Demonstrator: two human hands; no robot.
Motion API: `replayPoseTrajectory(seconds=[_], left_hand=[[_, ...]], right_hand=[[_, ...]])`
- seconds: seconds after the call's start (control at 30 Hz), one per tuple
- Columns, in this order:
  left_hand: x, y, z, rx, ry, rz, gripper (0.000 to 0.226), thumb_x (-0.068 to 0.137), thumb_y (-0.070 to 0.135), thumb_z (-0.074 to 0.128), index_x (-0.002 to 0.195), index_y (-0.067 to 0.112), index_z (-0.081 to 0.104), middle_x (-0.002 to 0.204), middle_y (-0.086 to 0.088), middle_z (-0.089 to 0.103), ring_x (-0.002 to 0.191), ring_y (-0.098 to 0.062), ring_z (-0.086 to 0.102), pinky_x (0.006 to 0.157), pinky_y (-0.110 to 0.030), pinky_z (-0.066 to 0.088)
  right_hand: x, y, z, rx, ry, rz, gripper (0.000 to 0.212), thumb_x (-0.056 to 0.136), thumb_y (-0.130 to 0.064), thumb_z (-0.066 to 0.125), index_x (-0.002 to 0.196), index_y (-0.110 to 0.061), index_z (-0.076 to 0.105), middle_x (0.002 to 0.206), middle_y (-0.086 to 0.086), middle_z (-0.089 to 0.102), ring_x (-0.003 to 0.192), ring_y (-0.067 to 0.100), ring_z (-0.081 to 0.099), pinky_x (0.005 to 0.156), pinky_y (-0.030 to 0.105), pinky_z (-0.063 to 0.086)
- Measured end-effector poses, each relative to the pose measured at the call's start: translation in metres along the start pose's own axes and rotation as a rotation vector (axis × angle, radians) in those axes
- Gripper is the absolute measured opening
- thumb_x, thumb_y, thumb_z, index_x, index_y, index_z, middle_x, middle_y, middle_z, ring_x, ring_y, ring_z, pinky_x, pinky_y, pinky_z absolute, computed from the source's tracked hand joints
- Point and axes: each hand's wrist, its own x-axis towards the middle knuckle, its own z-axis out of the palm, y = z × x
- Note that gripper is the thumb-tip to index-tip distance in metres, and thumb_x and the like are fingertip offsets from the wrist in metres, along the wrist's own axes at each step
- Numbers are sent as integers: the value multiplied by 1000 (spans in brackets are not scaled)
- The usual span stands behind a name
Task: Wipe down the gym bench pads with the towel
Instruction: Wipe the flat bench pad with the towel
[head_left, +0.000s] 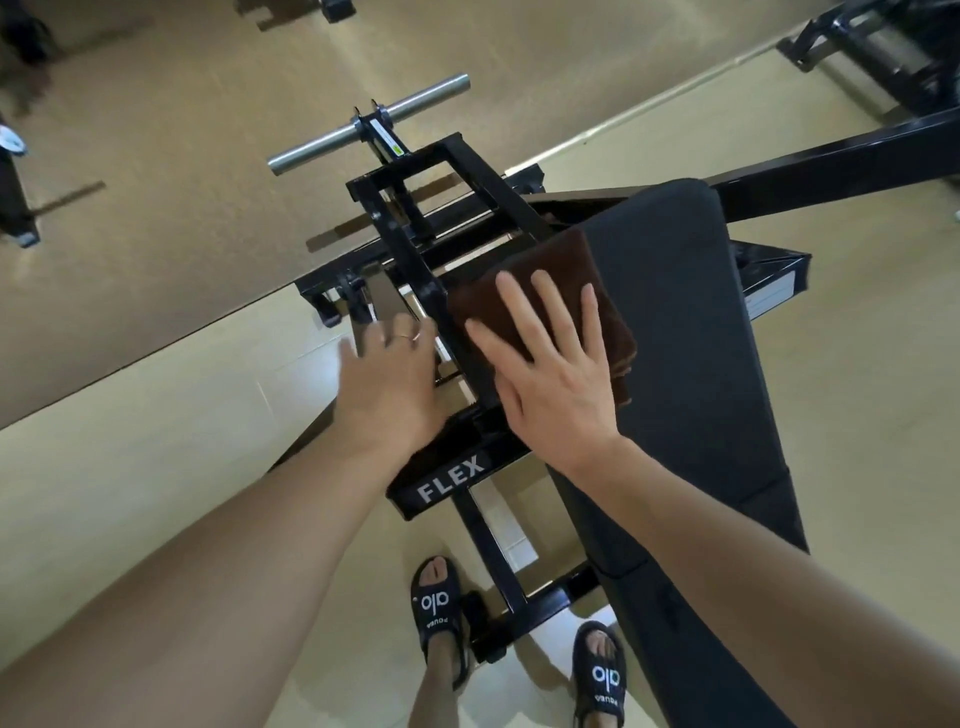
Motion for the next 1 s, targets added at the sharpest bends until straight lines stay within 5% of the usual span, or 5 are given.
replayPoseTrajectory(seconds=[0.07,0.17,0.47,0.77,1.0], left_hand=[[-2,-9,-5,27,-99,-128,65,98,45,61,144,8,35,133,-17,56,116,-35,60,78,-38,41],[3,-10,-2,63,-113,-154,61,101,40,61,140,2,36,122,-19,59,88,-31,56,70,-36,35],[11,-5,10,73,-63,-184,59,103,39,57,144,3,35,123,-19,60,103,-34,66,69,-36,40],[9,-8,9,62,-19,-147,60,103,39,57,142,0,35,123,-21,59,102,-37,64,69,-37,36],[8,-6,9,13,2,-172,54,105,50,46,136,5,44,120,-20,60,104,-39,64,70,-39,38]], right_hand=[[-35,-2,9,-17,-40,-29,61,96,-23,66,153,-31,47,173,5,17,160,35,13,128,64,5],[-80,0,19,-66,-108,-45,76,89,-20,74,157,-30,41,175,1,8,162,32,3,129,61,-3],[79,-16,-11,-61,-44,-68,32,100,-24,53,125,-20,71,154,8,52,145,31,44,127,57,20],[-104,0,26,-144,-123,-117,71,83,-13,74,151,-21,55,171,1,20,162,28,1,131,56,6],[11,-11,0,17,28,-82,55,98,-15,59,153,-21,52,171,8,28,160,34,18,131,55,9]])
